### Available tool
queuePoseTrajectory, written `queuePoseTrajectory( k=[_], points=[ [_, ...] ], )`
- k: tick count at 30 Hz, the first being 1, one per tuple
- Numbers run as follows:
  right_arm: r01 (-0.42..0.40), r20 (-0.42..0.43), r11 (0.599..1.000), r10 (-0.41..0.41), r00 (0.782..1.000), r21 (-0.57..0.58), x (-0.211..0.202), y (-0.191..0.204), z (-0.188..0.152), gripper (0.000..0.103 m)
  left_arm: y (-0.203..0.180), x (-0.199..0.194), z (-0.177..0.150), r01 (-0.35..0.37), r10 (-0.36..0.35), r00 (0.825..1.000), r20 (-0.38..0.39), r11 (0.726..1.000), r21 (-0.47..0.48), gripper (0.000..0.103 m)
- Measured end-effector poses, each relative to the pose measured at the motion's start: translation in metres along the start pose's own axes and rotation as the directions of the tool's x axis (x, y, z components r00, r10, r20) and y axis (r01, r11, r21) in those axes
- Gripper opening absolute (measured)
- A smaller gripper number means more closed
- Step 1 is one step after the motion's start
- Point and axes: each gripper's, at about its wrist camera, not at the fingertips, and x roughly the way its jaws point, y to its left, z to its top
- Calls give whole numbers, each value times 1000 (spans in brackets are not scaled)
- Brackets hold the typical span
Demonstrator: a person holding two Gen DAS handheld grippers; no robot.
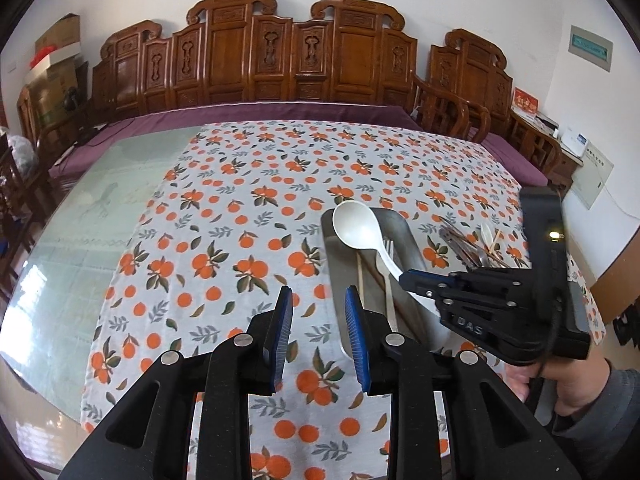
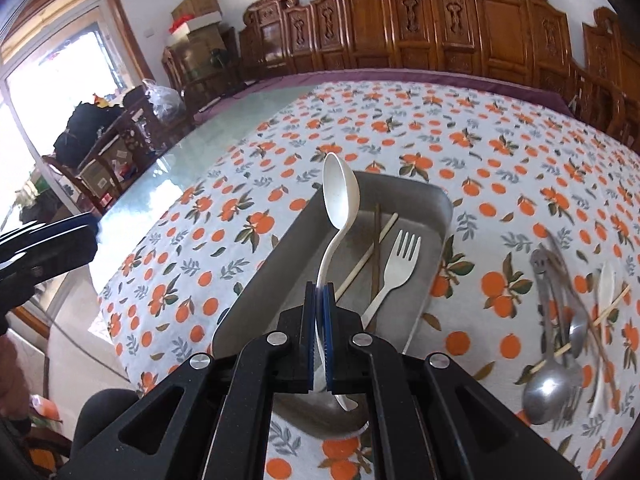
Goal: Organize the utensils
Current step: 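Lower the white spoon into the grey tray and open the right tool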
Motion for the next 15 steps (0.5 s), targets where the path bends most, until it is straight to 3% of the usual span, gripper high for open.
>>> queuePoseTrajectory(
  k=[5,15],
  points=[
    [25,-37,999,-23,999,37,18,-1,-1,5,8,-4,-2,-8,9,1000,2,1000,-10,25],
    [-16,-39,999,18,999,40,24,0,-5,8,8,-4,-4,-14,14,1000,-6,1000,-6,25]
  ],
)
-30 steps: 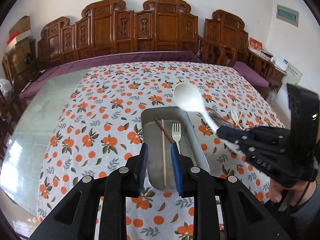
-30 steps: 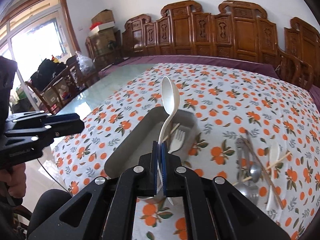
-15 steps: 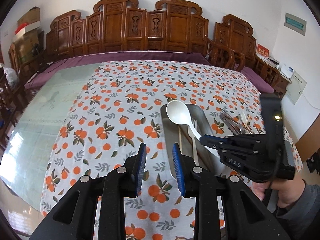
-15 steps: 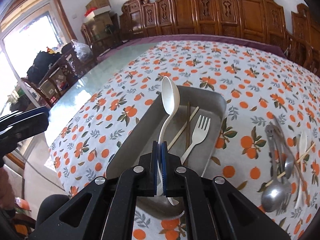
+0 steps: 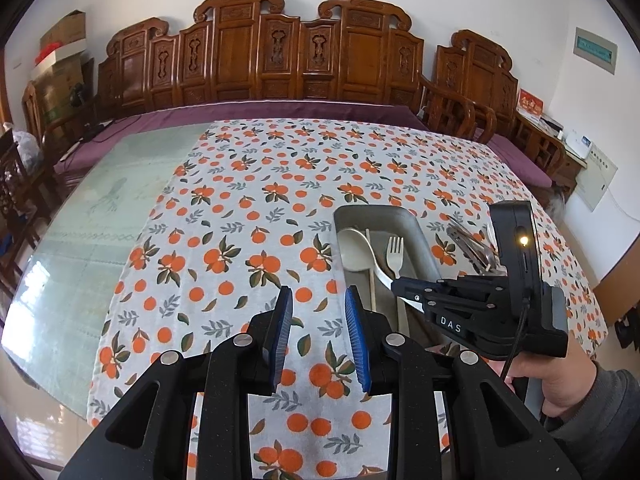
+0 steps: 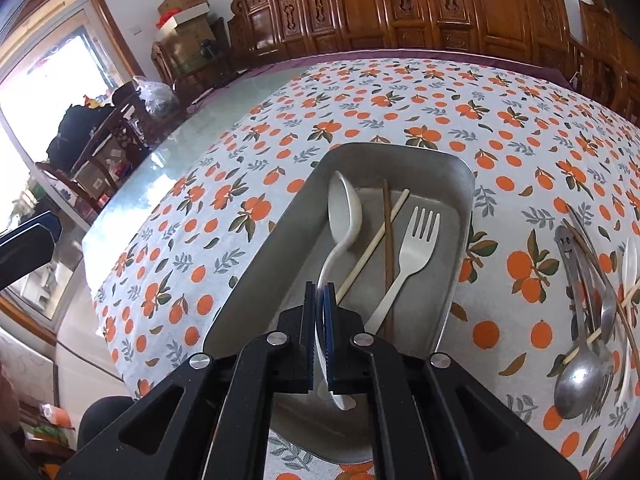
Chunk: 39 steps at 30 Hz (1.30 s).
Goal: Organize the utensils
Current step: 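Lower the white spoon into the grey tray and open the right tool, then move both tools back toward the metal spoons and tongs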
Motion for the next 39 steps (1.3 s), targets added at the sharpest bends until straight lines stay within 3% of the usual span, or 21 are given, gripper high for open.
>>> queuePoseTrajectory(
  k=[10,14,22,26,28,34,39],
  points=[
    [-31,49,999,32,998,-13,-28,-10,1,8,-23,-6,3,9,-9,1000,8,999,35,26],
    [-21,73,1000,22,997,-18,-49,-19,-4,8,-37,-10,5,20,-21,1000,19,998,52,34],
    [83,121,996,-79,989,-30,-103,-67,-23,8,-71,-6,6,57,-60,998,26,994,89,43],
    [161,127,987,-157,979,-23,-126,-103,-36,8,-91,3,3,70,-72,997,17,992,104,62],
    [196,123,981,-193,973,-11,-134,-124,-43,16,-100,6,2,75,-77,997,14,991,112,67],
    [254,104,966,-257,961,40,-150,-175,-63,16,-125,16,-3,89,-89,996,-2,987,137,68],
    [246,78,967,-251,965,70,-143,-193,-71,16,-142,26,-10,105,-103,994,-24,982,155,68]
  ],
)
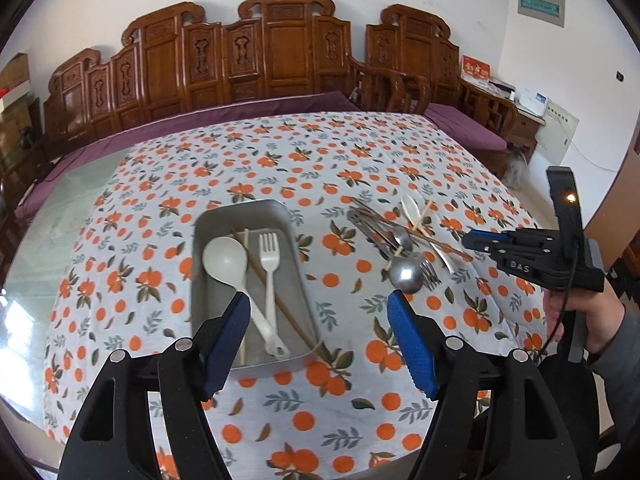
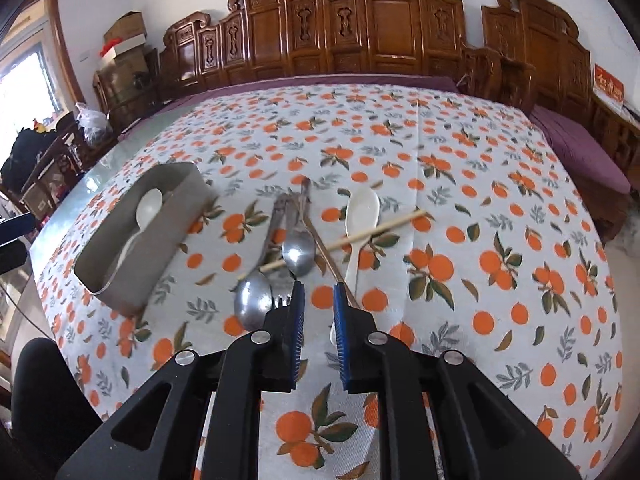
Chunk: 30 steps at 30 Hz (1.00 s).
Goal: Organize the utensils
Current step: 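Move both tools back toward the metal spoons and tongs, then grasp a wooden chopstick with the right tool while the left tool reaches the smiley metal spoon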
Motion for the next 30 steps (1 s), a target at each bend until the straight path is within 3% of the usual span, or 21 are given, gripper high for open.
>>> queuePoseTrajectory(
  k=[13,21,24,30],
  points=[
    [52,-48,996,-55,997,-74,45,5,8,20,-22,28,-12,20,-18,998,-58,999,43,68],
    [67,-129,989,-84,988,-130,74,1,16,20,-27,33,-12,23,-19,998,-66,998,55,68],
    [35,-124,992,-50,991,-125,69,-1,14,7,-28,35,-13,21,-17,997,-71,998,57,68],
    [3,-101,992,-17,995,-130,47,-4,6,6,-35,40,-12,28,-23,997,-77,998,64,68]
  ],
)
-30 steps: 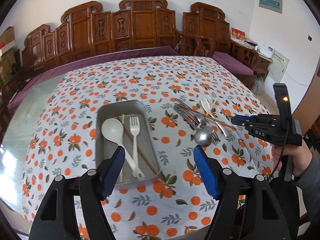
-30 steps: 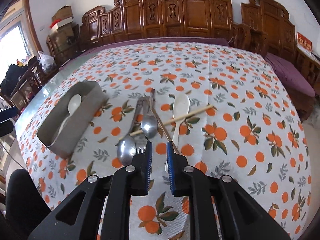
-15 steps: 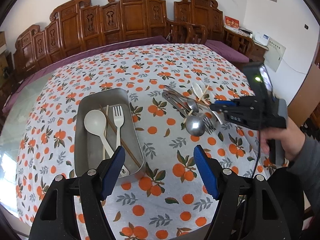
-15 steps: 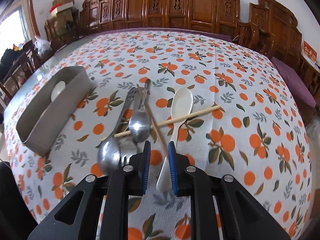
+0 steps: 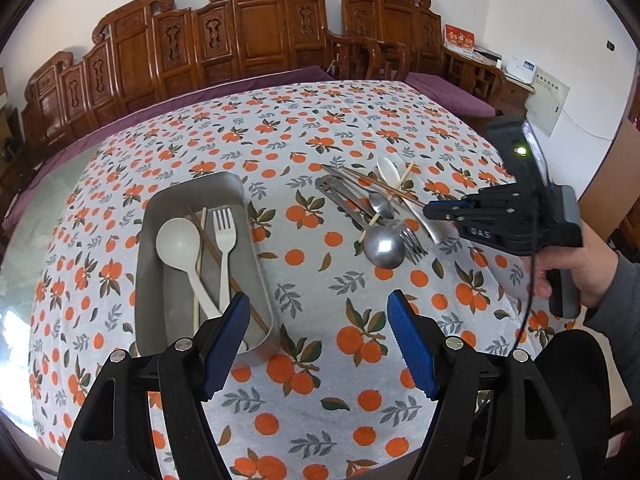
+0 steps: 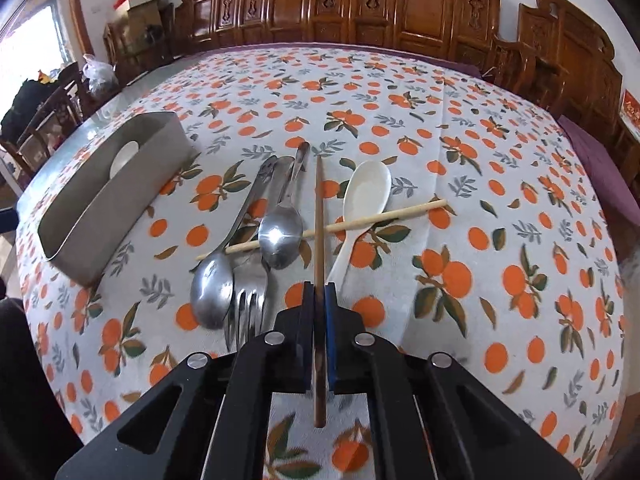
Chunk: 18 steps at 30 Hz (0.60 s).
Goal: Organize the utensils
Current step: 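Grasp a wooden chopstick with the right tool while the left tool reaches the smiley metal spoon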
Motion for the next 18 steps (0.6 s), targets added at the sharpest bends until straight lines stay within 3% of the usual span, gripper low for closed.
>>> queuePoseTrajectory(
  k=[10,18],
  points=[
    [-9,74,999,6,997,35,-55,-11,-26,6,-17,24,19,17,-17,1000,-5,1000,-12,68],
    [-15,81,996,8,997,85,-64,-26,-49,6,-28,65,40,19,-20,999,-43,999,-26,68]
  ],
)
